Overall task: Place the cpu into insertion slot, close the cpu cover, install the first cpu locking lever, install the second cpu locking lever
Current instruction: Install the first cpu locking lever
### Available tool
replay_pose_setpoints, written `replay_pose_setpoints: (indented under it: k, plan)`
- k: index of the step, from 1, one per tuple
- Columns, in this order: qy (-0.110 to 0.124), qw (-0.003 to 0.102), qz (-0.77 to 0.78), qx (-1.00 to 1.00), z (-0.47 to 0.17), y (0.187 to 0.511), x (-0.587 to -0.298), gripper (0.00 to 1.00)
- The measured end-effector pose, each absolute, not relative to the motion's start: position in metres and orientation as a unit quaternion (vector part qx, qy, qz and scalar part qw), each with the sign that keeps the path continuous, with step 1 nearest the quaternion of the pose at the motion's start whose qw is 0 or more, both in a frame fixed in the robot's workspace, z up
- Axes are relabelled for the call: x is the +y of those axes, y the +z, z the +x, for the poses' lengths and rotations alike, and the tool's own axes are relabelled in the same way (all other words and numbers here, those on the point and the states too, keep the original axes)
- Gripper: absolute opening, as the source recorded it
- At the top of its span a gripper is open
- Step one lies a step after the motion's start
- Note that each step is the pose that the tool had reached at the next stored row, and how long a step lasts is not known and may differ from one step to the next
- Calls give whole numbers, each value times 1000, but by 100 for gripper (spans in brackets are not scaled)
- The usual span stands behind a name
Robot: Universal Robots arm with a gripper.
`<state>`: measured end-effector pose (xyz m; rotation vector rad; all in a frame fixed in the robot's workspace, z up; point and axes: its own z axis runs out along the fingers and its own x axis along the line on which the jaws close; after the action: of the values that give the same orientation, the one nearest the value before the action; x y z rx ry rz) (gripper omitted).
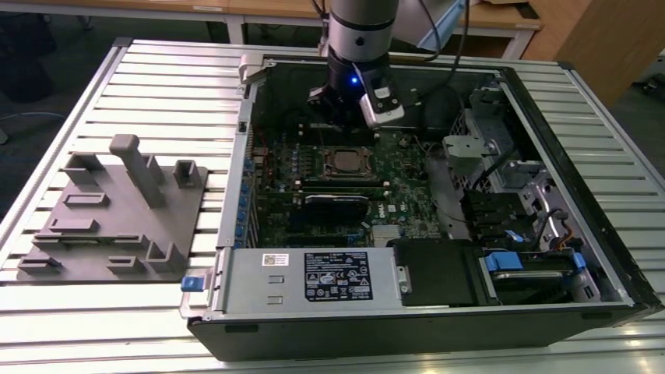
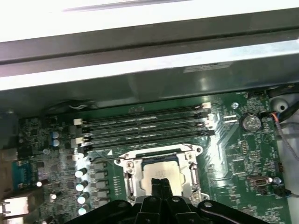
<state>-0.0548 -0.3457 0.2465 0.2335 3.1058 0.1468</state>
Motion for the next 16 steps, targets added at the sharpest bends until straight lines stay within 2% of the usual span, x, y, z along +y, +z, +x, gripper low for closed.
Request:
replay_pose_setpoints:
  k: [16]
  plan:
    - [47,15,75,996,-77,246,-346,11]
